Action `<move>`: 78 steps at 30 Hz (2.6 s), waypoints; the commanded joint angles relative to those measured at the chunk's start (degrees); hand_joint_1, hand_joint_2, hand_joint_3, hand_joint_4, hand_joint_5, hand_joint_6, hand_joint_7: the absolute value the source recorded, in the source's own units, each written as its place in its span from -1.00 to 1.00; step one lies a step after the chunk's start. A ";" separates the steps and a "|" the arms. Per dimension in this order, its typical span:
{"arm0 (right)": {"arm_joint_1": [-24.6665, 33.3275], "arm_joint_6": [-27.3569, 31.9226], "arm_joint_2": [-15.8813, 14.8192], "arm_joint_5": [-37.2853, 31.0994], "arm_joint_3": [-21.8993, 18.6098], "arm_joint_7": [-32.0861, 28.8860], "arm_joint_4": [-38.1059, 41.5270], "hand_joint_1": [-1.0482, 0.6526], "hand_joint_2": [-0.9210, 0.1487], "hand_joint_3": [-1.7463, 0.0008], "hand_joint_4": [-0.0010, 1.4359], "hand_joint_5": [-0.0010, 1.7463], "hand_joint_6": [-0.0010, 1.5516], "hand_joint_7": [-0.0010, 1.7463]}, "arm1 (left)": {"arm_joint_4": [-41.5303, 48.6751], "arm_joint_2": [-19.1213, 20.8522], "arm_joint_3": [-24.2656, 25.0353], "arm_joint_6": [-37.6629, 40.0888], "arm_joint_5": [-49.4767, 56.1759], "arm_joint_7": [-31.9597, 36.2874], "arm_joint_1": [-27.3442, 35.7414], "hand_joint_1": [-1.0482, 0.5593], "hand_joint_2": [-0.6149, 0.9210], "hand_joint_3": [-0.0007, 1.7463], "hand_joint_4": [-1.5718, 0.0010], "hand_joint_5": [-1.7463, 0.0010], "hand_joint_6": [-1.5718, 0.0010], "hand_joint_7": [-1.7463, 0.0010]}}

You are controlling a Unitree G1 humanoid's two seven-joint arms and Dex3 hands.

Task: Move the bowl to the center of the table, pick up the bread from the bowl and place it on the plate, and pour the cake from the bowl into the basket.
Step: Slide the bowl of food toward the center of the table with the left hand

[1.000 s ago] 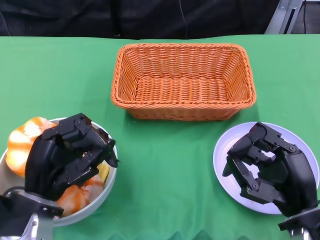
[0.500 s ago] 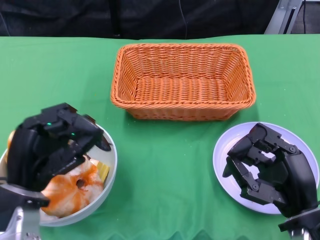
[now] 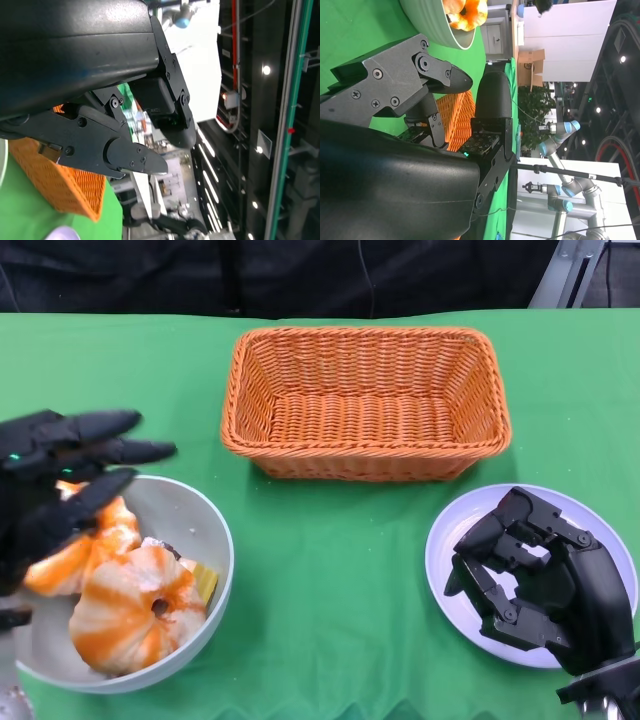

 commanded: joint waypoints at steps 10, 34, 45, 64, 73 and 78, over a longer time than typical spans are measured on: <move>0.45 0.37 -0.52 0.59 -0.47 -0.10 -0.33 0.10 -0.55 0.13 -0.06 0.86 -0.17 0.45 | 13.93 8.43 5.11 -8.53 7.29 6.25 -5.27 -0.48 1.00 -0.78 0.44 1.00 0.42 1.00; 0.81 0.71 -0.12 1.47 -0.33 0.43 -0.19 0.11 -0.51 0.07 -0.08 0.87 -0.17 0.48 | 38.92 18.04 0.47 -12.38 24.27 21.37 -11.13 -0.53 1.00 -0.73 0.55 0.99 0.57 1.00; 0.69 0.03 0.13 1.65 -0.30 0.69 0.30 0.11 -0.51 0.08 -0.07 0.88 -0.17 0.47 | 45.90 17.85 -1.27 -9.23 23.13 19.34 -13.50 -0.47 1.00 -0.76 0.58 1.00 0.60 1.00; 0.63 0.10 0.02 1.70 -0.42 0.75 0.37 0.11 -0.52 0.09 -0.08 0.89 -0.18 0.49 | 46.81 17.76 -2.74 -6.35 23.03 19.91 -13.44 -0.47 1.00 -0.74 0.59 1.00 0.61 1.00; 0.67 -0.15 0.35 1.57 -0.40 0.47 0.48 0.09 -0.50 0.08 -0.07 0.88 -0.17 0.48 | 49.01 16.88 -5.30 -3.43 25.04 21.17 -14.24 -0.50 1.00 -0.74 0.58 1.00 0.58 0.99; 0.60 -0.09 0.16 1.58 -0.42 0.75 0.48 0.10 -0.50 0.06 -0.07 0.87 -0.18 0.48 | 49.74 16.61 -5.72 -2.02 25.16 21.50 -14.49 -0.50 1.00 -0.74 0.57 0.99 0.58 0.99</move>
